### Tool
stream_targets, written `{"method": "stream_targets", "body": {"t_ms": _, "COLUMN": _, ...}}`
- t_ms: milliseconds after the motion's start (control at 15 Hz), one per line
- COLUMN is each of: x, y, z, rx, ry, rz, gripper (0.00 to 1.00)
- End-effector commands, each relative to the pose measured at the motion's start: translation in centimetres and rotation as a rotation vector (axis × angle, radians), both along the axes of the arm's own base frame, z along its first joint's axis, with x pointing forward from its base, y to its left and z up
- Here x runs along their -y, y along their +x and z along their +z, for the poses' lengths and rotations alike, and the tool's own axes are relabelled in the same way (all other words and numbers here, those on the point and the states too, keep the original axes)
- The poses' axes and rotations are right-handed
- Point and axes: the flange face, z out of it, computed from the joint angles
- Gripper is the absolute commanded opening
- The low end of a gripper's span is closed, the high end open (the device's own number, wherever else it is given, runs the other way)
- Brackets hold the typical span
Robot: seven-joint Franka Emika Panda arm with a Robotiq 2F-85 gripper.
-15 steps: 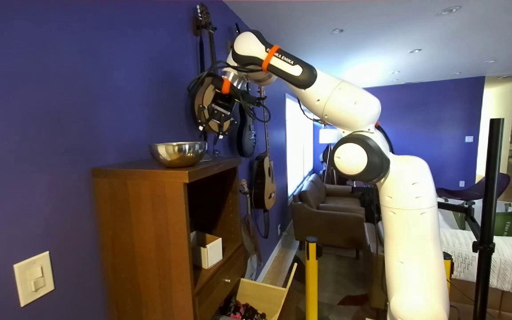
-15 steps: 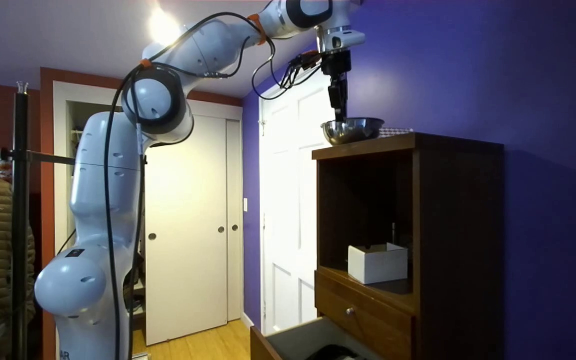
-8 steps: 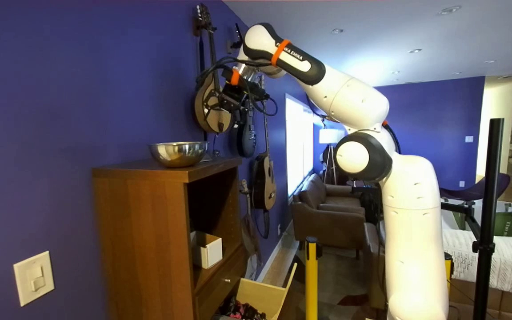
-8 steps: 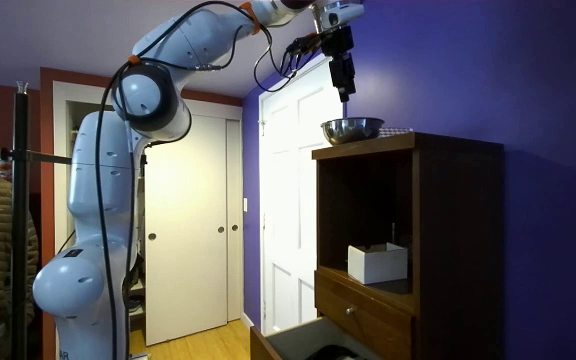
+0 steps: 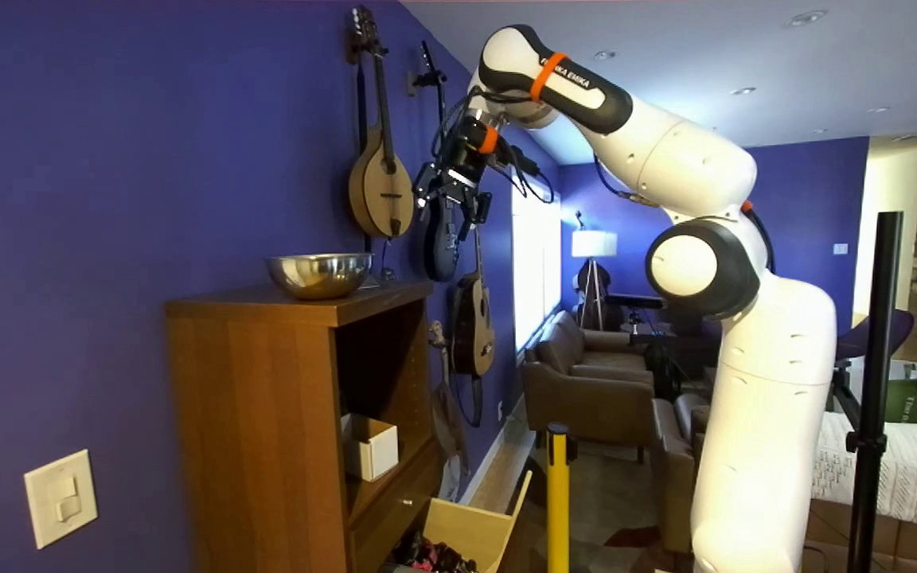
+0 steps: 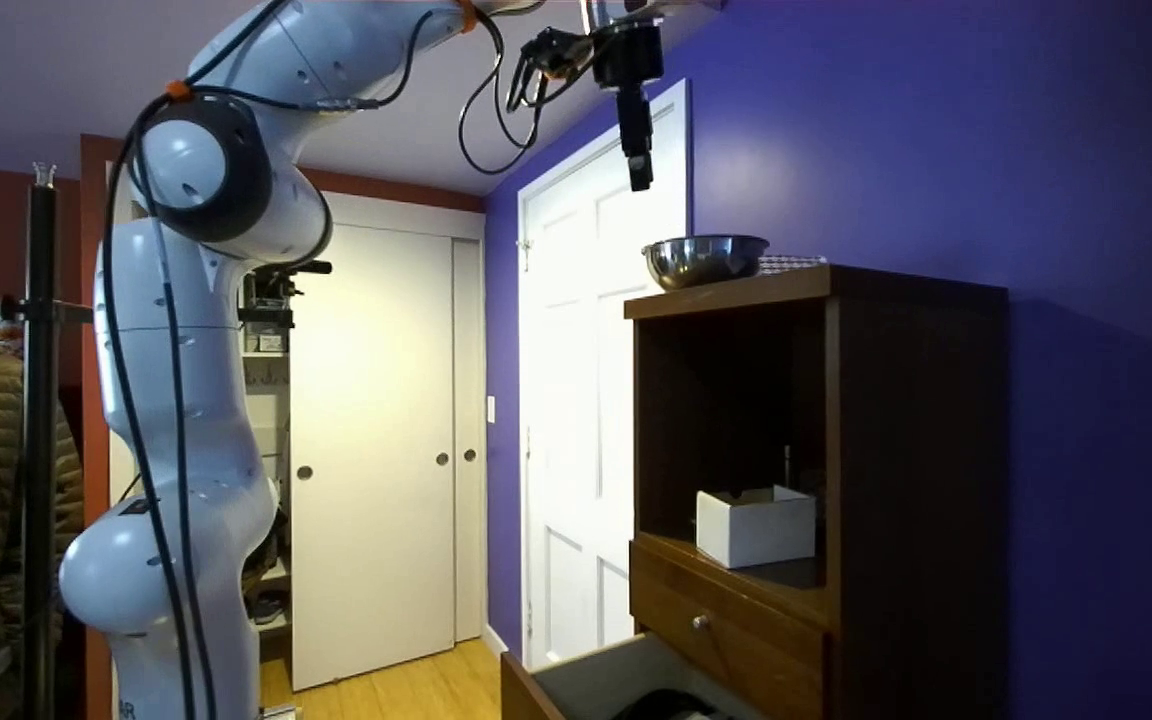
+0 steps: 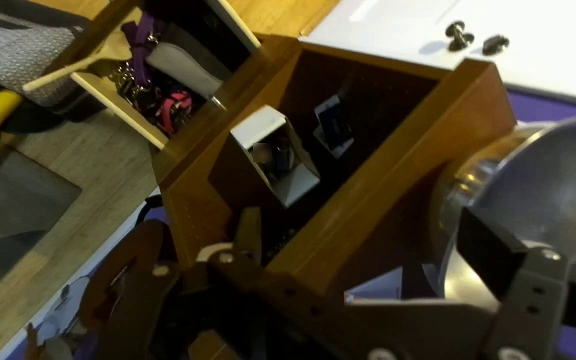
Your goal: Take the bowl out of the drawer and place it on the top of the cabinet
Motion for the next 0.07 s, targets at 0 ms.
{"method": "stream_targets", "body": {"t_ms": 0, "x": 0.04, "y": -0.34, "z": -1.06, "rx": -0.021, "ry": 0.005, "rz": 0.047, "gripper": 1.00}}
